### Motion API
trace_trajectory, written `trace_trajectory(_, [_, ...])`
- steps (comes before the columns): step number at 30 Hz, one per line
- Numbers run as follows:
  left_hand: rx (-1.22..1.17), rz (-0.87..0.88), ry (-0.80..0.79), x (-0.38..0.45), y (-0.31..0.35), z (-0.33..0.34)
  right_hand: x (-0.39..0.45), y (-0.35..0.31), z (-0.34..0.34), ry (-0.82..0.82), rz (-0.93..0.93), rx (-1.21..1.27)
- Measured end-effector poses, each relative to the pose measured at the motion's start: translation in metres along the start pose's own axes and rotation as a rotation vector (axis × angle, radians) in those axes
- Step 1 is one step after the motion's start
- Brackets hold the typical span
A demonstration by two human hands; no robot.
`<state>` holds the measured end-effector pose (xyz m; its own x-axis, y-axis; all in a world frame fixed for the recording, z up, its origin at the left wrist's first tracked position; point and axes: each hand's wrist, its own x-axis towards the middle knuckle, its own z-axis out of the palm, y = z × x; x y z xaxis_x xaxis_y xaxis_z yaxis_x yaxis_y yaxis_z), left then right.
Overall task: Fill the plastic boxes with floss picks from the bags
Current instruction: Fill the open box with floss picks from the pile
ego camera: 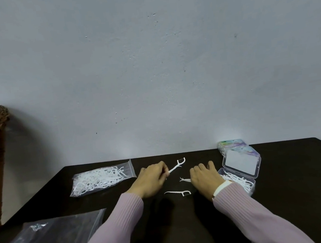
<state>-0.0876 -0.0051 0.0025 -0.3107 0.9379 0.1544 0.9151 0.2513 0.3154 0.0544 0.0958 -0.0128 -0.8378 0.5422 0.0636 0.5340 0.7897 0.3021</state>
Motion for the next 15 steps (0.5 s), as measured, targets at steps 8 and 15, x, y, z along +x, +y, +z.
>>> trace_trajectory(8, [-0.032,0.060,0.120,0.008,0.021,0.005,-0.017,0.050,-0.018,-0.011,0.097,0.007])
trace_trajectory(15, [-0.006,0.209,0.074,0.025,0.072,0.037,-0.037,0.093,-0.001,-0.099,0.201,0.137])
